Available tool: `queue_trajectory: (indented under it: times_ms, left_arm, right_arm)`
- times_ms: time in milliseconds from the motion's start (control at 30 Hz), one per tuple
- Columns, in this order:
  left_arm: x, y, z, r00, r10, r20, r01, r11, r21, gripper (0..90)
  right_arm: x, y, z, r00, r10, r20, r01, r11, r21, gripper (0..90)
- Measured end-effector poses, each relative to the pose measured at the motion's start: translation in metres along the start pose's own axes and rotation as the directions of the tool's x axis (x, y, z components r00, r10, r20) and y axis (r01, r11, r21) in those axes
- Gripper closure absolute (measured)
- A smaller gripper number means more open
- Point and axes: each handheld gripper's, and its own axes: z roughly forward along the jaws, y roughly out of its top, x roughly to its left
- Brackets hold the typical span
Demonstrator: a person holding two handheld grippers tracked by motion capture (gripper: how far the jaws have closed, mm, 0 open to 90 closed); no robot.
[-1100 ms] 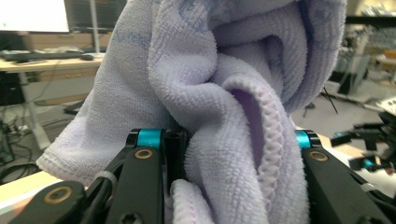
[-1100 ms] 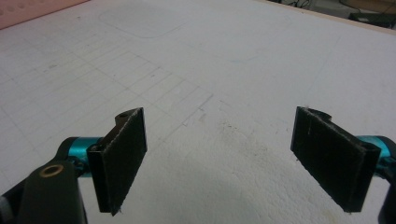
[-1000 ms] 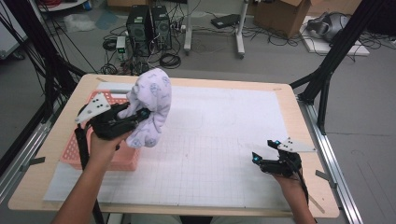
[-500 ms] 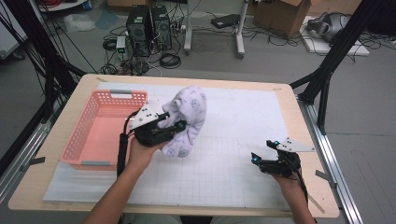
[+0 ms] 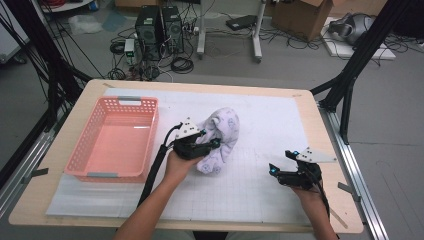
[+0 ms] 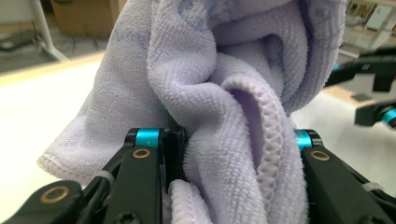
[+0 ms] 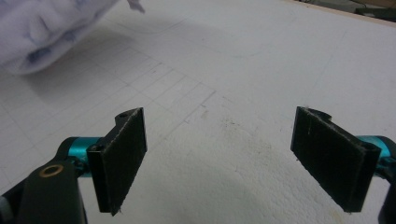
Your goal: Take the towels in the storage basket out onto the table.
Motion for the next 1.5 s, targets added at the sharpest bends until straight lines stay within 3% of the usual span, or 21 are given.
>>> queue_trajectory:
  times_ms: [100, 200, 233, 333, 400, 433, 533, 633, 733, 900, 1000, 1033, 1133, 1267, 1500]
  left_arm:
    - [-0.001, -0.012, 0.017, 0.9999, -0.011, -0.004, 0.011, 0.9967, 0.080, 58.3]
    - [0.000, -0.016, 0.022, 0.9990, -0.040, -0.018, 0.042, 0.9941, 0.100, 48.1]
    - [0.001, -0.014, 0.020, 0.9972, -0.067, -0.033, 0.070, 0.9934, 0.090, 42.7]
    - [0.002, -0.008, 0.013, 0.9960, -0.075, -0.049, 0.078, 0.9949, 0.064, 27.5]
    - [0.005, 0.004, -0.008, 0.9932, -0.069, -0.094, 0.069, 0.9976, -0.003, 24.4]
    - [0.005, 0.004, -0.008, 0.9932, -0.069, -0.094, 0.069, 0.9976, -0.003, 22.4]
    - [0.010, 0.013, -0.030, 0.9910, -0.066, -0.117, 0.062, 0.9973, -0.039, 18.9]
    - [0.010, 0.006, -0.045, 0.9924, -0.064, -0.105, 0.059, 0.9970, -0.051, 18.9]
    - [0.003, -0.015, -0.059, 0.9954, -0.042, -0.086, 0.039, 0.9984, -0.041, 19.1]
    - [-0.001, -0.031, -0.070, 0.9966, -0.046, -0.068, 0.041, 0.9969, -0.067, 19.1]
    - [-0.002, -0.040, -0.073, 0.9970, -0.021, -0.074, 0.017, 0.9980, -0.062, 19.0]
    - [-0.002, -0.044, -0.074, 0.9951, -0.017, -0.098, 0.010, 0.9974, -0.071, 19.0]
    - [0.000, -0.044, -0.074, 0.9931, -0.026, -0.114, 0.018, 0.9976, -0.067, 19.3]
    - [0.000, -0.045, -0.076, 0.9935, -0.007, -0.113, 0.000, 0.9980, -0.062, 19.5]
    - [0.001, -0.045, -0.075, 0.9940, -0.024, -0.107, 0.016, 0.9973, -0.071, 19.6]
  right_arm:
    - [0.000, 0.000, 0.001, 1.0000, -0.003, 0.001, 0.003, 1.000, 0.001, 17.1]
    - [0.000, -0.001, 0.001, 1.0000, -0.004, 0.002, 0.004, 1.000, 0.011, 17.1]
    - [0.000, -0.001, 0.002, 1.0000, -0.005, 0.001, 0.005, 1.000, 0.013, 17.1]
    - [0.000, -0.002, 0.001, 1.0000, -0.004, 0.002, 0.004, 1.000, 0.012, 17.1]
    - [-0.001, -0.002, 0.002, 1.0000, 0.001, 0.003, -0.001, 1.000, 0.016, 17.1]
    - [-0.001, -0.002, 0.002, 1.0000, 0.001, 0.003, -0.001, 1.000, 0.016, 17.1]
    - [-0.002, -0.002, 0.002, 1.0000, 0.001, 0.006, -0.001, 1.000, 0.016, 17.1]
    - [-0.002, -0.001, 0.003, 0.9999, 0.004, 0.010, -0.004, 1.000, 0.012, 17.1]
    - [-0.004, 0.000, 0.004, 0.9998, 0.011, 0.015, -0.011, 1.000, 0.011, 17.1]
    - [-0.007, 0.000, 0.006, 0.9989, 0.039, 0.027, -0.040, 0.999, 0.005, 17.0]
    - [-0.009, -0.001, 0.006, 0.9989, 0.036, 0.031, -0.036, 0.999, 0.012, 17.0]
    - [-0.009, -0.001, 0.005, 0.9988, 0.035, 0.034, -0.035, 0.999, 0.012, 17.1]
    - [-0.009, -0.001, 0.005, 0.9988, 0.035, 0.034, -0.035, 0.999, 0.014, 17.0]
    - [-0.005, -0.001, 0.005, 0.9991, 0.028, 0.030, -0.029, 0.999, 0.017, 17.0]
    - [-0.003, -0.002, 0.006, 0.9992, 0.027, 0.029, -0.027, 0.999, 0.027, 17.0]
